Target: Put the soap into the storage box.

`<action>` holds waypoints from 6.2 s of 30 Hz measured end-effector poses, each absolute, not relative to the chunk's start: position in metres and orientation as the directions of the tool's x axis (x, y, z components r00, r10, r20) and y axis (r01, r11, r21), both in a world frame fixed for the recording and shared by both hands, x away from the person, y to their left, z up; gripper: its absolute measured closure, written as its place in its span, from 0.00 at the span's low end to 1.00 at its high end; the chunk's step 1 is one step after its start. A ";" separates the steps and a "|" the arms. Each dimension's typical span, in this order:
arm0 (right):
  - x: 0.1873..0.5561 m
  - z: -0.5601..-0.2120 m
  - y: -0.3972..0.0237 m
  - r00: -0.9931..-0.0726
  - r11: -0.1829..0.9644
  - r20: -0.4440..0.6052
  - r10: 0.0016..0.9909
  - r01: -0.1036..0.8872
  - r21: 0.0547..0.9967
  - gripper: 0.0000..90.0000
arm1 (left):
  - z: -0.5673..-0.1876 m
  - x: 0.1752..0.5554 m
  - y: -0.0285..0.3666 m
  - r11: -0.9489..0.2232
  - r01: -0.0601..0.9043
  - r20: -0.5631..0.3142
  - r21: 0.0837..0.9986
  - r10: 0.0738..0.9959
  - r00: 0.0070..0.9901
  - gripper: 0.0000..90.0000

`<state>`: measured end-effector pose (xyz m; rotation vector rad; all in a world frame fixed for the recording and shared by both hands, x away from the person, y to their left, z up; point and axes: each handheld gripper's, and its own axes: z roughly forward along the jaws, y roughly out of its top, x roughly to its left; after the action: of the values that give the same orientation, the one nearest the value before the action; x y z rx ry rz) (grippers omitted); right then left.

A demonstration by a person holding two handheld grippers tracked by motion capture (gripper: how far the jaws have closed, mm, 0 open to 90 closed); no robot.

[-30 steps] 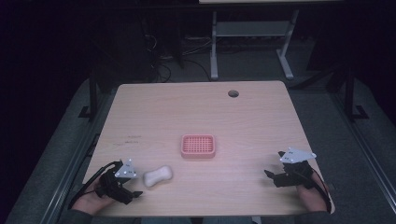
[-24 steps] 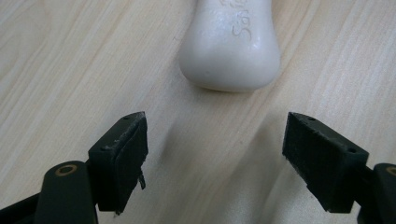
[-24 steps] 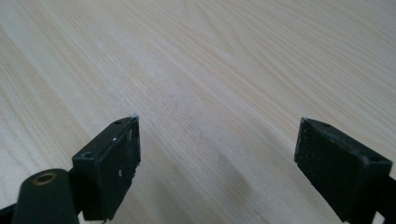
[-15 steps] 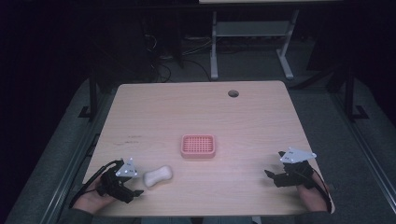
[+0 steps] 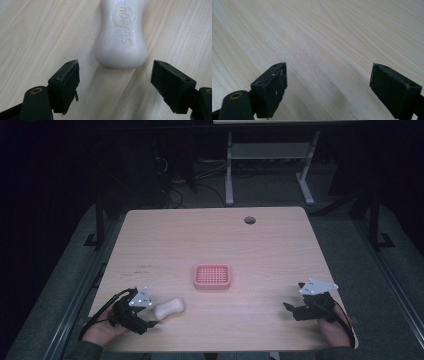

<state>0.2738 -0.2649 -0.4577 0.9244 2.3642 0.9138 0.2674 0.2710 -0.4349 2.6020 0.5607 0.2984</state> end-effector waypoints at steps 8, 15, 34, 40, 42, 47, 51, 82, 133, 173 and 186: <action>0.274 -0.458 -0.265 -0.681 0.561 -0.157 0.715 0.424 0.711 0.15 | -0.432 0.270 0.266 -0.814 0.325 0.112 0.481 0.425 0.898 0.25; 0.273 -0.458 -0.264 -0.683 0.562 -0.159 0.713 0.421 0.712 0.15 | -0.432 0.274 0.262 -0.819 0.320 0.110 0.477 0.416 0.903 0.25; 0.272 -0.458 -0.264 -0.685 0.564 -0.156 0.711 0.424 0.709 0.15 | -0.432 0.285 0.245 -0.838 0.291 0.107 0.462 0.378 0.919 0.26; 0.273 -0.458 -0.264 -0.687 0.564 -0.155 0.710 0.423 0.710 0.15 | -0.433 0.287 0.241 -0.840 0.291 0.103 0.459 0.375 0.921 0.26; 0.273 -0.459 -0.264 -0.689 0.566 -0.154 0.708 0.424 0.707 0.15 | -0.433 0.287 0.241 -0.841 0.287 0.104 0.458 0.372 0.923 0.26; 0.273 -0.459 -0.263 -0.691 0.568 -0.154 0.707 0.424 0.705 0.15 | -0.434 0.289 0.239 -0.843 0.287 0.098 0.455 0.368 0.925 0.26; 0.273 -0.459 -0.264 -0.690 0.568 -0.154 0.707 0.424 0.705 0.15 | -0.435 0.292 0.236 -0.843 0.290 0.094 0.453 0.368 0.925 0.26; 0.273 -0.459 -0.264 -0.693 0.573 -0.156 0.704 0.424 0.701 0.15 | -0.443 0.304 0.222 -0.857 0.312 0.011 0.410 0.347 0.938 0.48; 0.267 -0.455 -0.264 -0.684 0.542 -0.143 0.715 0.414 0.731 0.15 | -0.419 0.317 0.205 -0.869 0.287 0.008 0.404 0.318 0.948 0.55; 0.265 -0.454 -0.265 -0.685 0.531 -0.136 0.716 0.406 0.744 0.15 | -0.406 0.340 0.182 -0.879 0.269 -0.010 0.393 0.288 0.957 0.55; 0.264 -0.454 -0.267 -0.683 0.519 -0.126 0.719 0.407 0.752 0.15 | -0.400 0.348 0.174 -0.884 0.263 -0.011 0.386 0.281 0.960 0.55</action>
<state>0.2644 -0.2666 -0.4536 0.9244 2.3384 0.9963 0.3481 0.1739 -0.4002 2.7187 0.3925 0.0637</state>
